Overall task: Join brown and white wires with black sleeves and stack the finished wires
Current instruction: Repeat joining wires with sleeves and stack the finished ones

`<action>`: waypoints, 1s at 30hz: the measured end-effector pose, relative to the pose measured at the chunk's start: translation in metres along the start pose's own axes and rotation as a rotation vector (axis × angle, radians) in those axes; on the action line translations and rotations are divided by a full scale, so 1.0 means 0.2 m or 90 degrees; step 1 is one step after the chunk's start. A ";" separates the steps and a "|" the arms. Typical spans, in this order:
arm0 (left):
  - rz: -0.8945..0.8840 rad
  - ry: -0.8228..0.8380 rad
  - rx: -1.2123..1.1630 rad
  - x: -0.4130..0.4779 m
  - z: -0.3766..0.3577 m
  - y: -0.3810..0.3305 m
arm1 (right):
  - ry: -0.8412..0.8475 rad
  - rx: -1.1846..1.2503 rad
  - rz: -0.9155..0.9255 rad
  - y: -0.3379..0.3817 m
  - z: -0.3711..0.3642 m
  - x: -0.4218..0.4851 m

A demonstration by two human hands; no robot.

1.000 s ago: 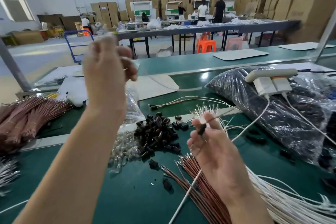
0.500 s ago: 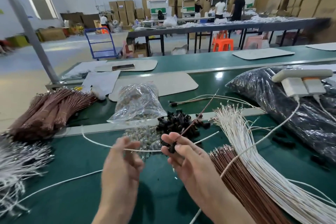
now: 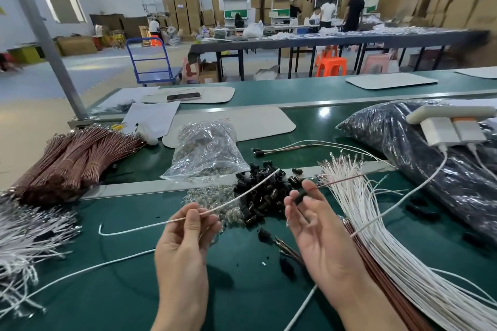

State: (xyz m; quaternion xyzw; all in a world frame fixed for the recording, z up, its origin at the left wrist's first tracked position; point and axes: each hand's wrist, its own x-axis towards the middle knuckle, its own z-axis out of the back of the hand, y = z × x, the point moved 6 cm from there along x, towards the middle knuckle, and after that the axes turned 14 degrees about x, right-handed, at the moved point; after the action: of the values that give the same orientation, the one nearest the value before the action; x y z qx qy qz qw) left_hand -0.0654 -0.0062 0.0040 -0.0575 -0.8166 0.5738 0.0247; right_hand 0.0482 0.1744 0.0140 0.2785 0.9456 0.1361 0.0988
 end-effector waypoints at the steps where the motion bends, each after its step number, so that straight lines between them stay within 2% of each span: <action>1: 0.002 0.000 0.007 0.00 0.01 0.01 | -0.009 0.014 0.011 0.02 0.01 0.01; 5: -0.024 0.019 0.055 0.00 -0.01 0.02 | -0.034 0.006 0.052 0.07 0.05 0.02; 13: -0.069 0.042 0.103 -0.01 -0.03 0.04 | 0.012 -0.009 0.037 0.06 0.04 0.04; 30: -0.040 0.009 0.076 0.00 -0.02 0.04 | 0.045 -0.065 -0.025 0.01 0.00 0.01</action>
State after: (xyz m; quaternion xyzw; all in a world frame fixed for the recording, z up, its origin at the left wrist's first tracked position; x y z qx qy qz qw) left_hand -0.0641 -0.0009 -0.0020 -0.0341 -0.7823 0.6198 0.0518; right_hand 0.0470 0.1772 0.0137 0.2495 0.9456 0.1918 0.0818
